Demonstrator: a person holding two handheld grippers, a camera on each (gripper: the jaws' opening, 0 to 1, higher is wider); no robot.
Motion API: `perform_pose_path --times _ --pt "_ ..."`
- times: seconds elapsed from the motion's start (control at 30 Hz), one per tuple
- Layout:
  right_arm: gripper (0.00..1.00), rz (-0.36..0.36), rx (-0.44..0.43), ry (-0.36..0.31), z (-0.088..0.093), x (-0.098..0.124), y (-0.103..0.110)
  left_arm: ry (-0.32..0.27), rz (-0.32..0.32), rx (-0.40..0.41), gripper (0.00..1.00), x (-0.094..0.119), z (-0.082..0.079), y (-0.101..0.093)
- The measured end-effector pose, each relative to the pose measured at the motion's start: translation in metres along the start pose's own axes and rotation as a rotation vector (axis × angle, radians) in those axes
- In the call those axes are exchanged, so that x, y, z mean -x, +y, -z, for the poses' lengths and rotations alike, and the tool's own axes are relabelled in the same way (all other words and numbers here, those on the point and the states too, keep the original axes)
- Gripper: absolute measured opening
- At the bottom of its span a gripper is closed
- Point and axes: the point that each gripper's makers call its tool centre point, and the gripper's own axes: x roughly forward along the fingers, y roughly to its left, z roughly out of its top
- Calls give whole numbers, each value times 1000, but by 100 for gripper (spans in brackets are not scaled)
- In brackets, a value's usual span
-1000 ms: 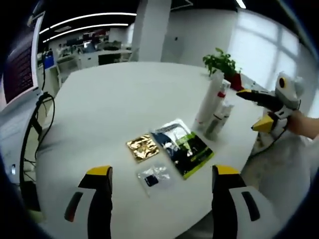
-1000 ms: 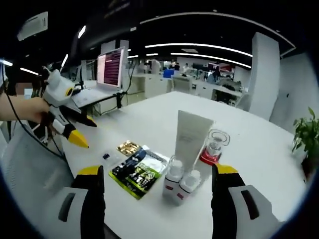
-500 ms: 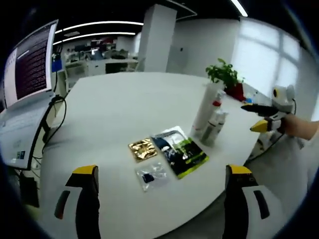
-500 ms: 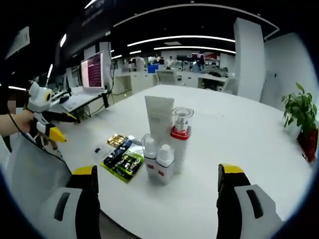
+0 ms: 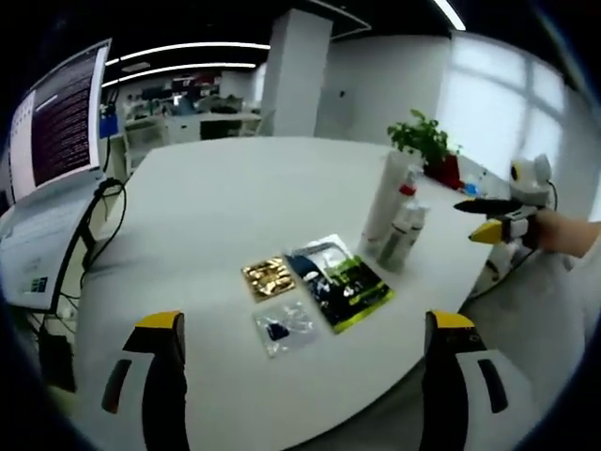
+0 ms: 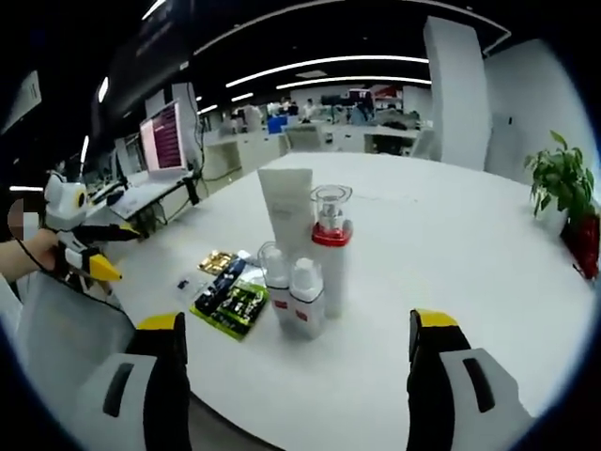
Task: Arrange the skincare products in the storage area until every visible bottle or jar stands upright without overlapping.
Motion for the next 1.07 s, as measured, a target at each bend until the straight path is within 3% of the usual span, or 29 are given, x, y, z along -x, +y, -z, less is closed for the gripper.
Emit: perform_pose_path --times 1.07 --pt "95 -11 -10 31 7 0 4 16 5 10 98 -1 6 -2"
